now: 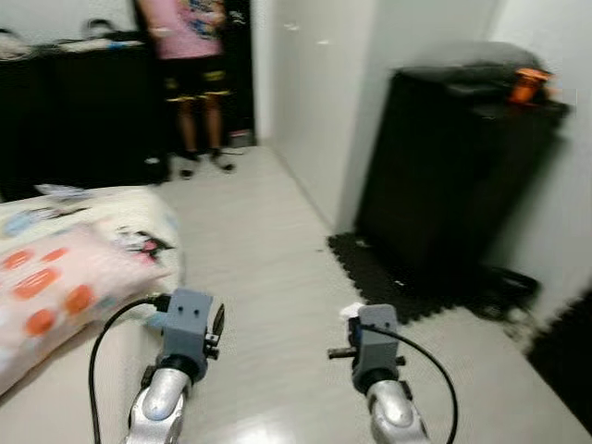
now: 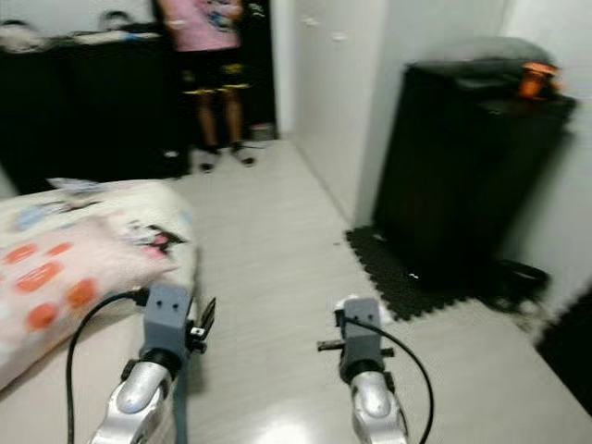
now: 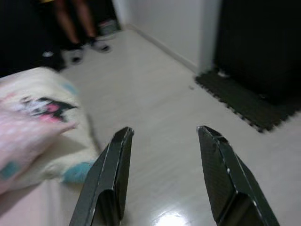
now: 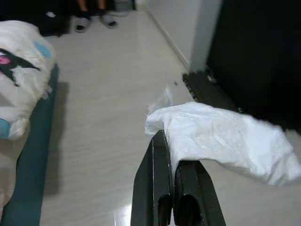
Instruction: Clean up the room
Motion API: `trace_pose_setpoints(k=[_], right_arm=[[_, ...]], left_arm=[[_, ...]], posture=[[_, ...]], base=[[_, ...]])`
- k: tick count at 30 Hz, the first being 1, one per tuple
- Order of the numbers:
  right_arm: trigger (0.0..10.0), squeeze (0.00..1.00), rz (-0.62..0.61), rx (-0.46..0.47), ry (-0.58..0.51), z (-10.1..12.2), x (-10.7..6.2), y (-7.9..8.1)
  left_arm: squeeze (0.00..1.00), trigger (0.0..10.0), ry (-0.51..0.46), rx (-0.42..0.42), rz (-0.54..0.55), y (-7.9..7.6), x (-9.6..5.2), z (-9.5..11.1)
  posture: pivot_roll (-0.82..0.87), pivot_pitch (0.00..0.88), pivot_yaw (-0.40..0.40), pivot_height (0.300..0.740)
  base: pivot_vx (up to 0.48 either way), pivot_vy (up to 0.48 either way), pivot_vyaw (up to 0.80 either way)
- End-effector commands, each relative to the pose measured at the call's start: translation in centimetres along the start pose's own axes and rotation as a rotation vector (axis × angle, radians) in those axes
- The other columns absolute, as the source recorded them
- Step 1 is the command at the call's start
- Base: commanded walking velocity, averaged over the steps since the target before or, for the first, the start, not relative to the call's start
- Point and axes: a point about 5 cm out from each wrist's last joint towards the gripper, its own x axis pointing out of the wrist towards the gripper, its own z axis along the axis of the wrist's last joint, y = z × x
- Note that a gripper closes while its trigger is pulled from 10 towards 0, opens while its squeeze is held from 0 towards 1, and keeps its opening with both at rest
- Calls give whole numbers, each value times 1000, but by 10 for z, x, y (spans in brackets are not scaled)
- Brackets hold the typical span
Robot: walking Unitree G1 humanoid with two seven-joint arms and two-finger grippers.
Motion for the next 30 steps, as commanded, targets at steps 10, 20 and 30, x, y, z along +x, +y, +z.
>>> trace_pose_setpoints(k=[10,20,30], right_arm=[[10000,0,3,-7,8,-2,-1,-1],[10000,0,12,-6,9,-1,1,-1],[10000,0,11,-6,9,-1,2,-1]], left_arm=[[0,10000,17,2,9,2,-2,-2],[0,10000,17,-1,16,2,-1,-2],[0,10000,17,-1,21,3,-1,-2]], posture=[[30,85,22,740],[31,87,16,740],[30,86,15,740]], base=[[0,0,-800],[0,0,-800],[0,0,-800]])
